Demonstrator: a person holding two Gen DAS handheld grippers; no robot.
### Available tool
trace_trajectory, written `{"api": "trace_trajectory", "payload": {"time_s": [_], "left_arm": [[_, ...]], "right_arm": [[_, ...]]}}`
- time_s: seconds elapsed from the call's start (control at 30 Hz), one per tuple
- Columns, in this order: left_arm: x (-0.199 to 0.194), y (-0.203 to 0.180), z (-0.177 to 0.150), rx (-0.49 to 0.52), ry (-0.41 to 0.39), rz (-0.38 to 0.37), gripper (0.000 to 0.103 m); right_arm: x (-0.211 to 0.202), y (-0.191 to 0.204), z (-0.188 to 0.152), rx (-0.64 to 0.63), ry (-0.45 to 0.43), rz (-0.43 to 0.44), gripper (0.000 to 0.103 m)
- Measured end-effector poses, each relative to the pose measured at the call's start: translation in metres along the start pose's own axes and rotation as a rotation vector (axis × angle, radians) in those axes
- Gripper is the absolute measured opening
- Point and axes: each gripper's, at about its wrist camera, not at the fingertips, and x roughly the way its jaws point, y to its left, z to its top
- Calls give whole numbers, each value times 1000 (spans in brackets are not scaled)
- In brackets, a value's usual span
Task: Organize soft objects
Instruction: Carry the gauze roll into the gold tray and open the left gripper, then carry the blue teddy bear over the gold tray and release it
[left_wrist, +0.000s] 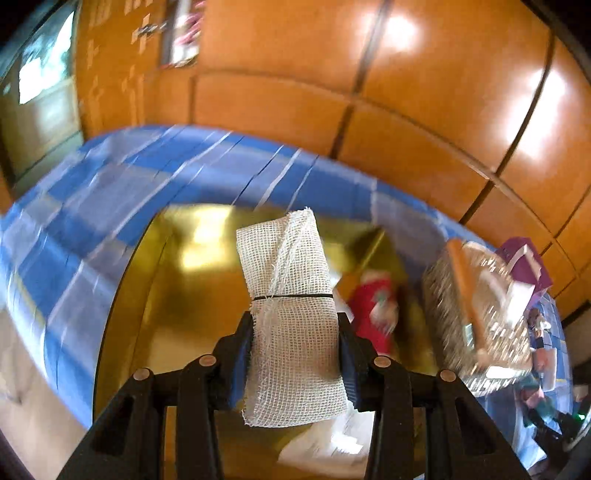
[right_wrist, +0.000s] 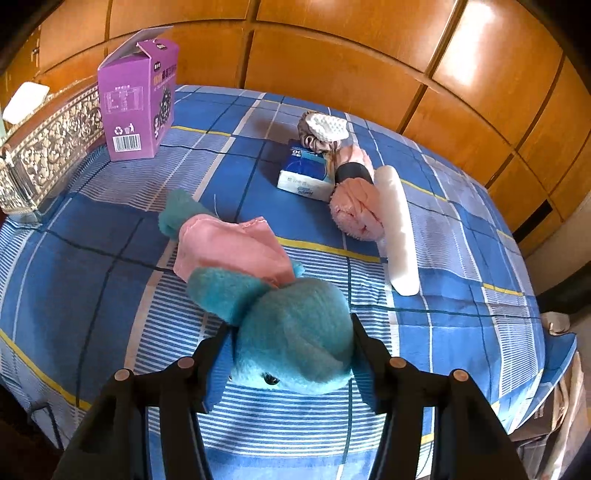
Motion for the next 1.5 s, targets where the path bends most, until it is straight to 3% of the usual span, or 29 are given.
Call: {"api": "trace_trajectory", "payload": {"time_s": [0.2, 0.43, 0.57, 0.8, 1.0, 1.13, 1.27, 1.37, 1.5], "left_arm": [[24, 15, -27, -59, 80, 24, 45], [21, 2, -29, -27, 44, 65, 71], [6, -4, -31, 2, -8, 81, 75], [-20, -12, -29, 81, -81, 96, 81], [-38, -21, -30, 140, -110, 75, 82], [-44, -24, -32, 156, -118, 69, 82], [-47, -26, -33, 169, -117, 68, 82], [-48, -26, -34, 177, -119, 71, 82], [-49, -23, -34, 172, -121, 78, 82]], "right_arm": [[1, 9, -1, -28, -1, -55, 57], [2, 9, 4, -21, 15, -72, 55], [0, 1, 20, 44, 24, -39, 52], [-5, -15, 94, 163, -19, 91, 51], [-1, -14, 177, 161, -66, 70, 51], [-4, -4, 230, 123, -90, 76, 51], [-25, 30, 263, 36, -173, 153, 52], [-54, 72, 266, -97, -264, 272, 52], [-98, 135, 242, -317, -359, 410, 52]]}}
